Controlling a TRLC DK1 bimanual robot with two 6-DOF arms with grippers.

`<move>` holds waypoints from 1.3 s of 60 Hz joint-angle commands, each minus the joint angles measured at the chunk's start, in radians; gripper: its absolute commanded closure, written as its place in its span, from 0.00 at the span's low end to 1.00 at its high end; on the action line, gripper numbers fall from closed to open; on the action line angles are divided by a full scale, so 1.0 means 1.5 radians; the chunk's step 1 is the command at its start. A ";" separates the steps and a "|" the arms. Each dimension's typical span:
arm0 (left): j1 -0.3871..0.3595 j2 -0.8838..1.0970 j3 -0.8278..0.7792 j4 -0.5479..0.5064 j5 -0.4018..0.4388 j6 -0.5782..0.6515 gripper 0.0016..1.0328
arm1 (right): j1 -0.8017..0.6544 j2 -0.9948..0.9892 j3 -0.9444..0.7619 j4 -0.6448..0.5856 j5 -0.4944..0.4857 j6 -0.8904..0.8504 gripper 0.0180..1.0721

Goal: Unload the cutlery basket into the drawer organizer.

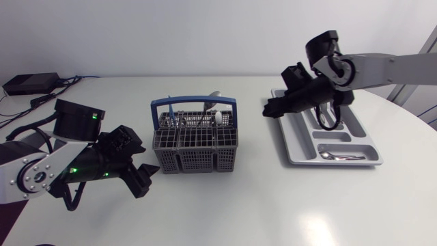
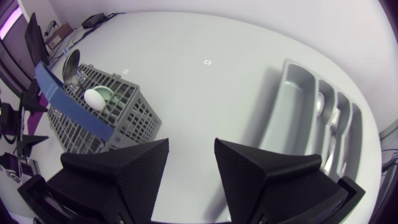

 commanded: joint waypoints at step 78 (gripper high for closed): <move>0.041 0.260 0.082 0.189 -0.007 -0.010 0.79 | 0.079 0.273 0.231 -0.086 -0.255 0.092 0.88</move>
